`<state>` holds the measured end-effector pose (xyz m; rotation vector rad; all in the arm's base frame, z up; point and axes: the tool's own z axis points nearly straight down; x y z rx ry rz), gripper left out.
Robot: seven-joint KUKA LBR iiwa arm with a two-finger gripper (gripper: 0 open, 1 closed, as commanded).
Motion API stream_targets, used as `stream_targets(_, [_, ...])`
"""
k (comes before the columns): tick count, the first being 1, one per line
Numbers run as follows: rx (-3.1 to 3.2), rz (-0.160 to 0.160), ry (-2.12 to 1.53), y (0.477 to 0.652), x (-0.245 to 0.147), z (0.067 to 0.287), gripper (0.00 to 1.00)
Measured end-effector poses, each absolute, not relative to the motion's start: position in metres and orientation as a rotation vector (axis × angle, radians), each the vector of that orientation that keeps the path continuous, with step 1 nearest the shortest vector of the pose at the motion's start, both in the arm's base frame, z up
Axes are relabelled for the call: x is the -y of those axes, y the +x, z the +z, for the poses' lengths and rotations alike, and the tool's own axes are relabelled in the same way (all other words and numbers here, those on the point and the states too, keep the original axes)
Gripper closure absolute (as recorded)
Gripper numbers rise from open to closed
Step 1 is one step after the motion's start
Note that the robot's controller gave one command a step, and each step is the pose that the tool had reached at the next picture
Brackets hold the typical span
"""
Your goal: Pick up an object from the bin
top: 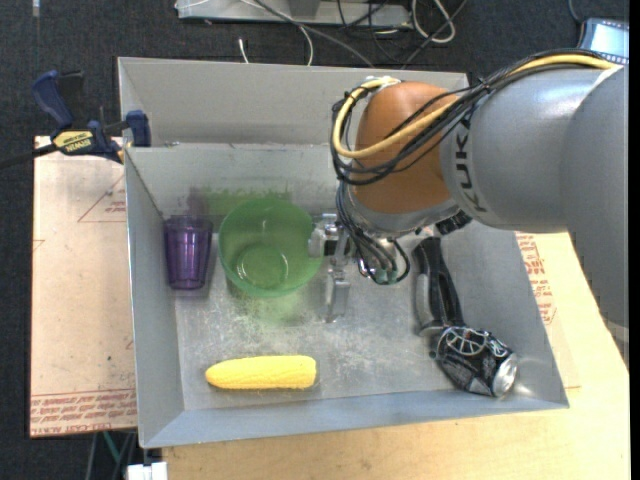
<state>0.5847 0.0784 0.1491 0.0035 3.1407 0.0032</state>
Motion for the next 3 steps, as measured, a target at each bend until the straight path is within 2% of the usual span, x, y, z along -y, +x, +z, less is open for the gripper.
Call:
stream_targets(1, [-3.141, 0.003, 0.004, 0.585, -0.078, 0.149, 0.00])
stream_targets(2, [-3.125, 0.004, -0.323, 0.520, -0.064, 0.184, 0.00])
stream_targets(3, [-3.127, 0.006, -0.195, 0.587, -0.115, 0.086, 0.00])
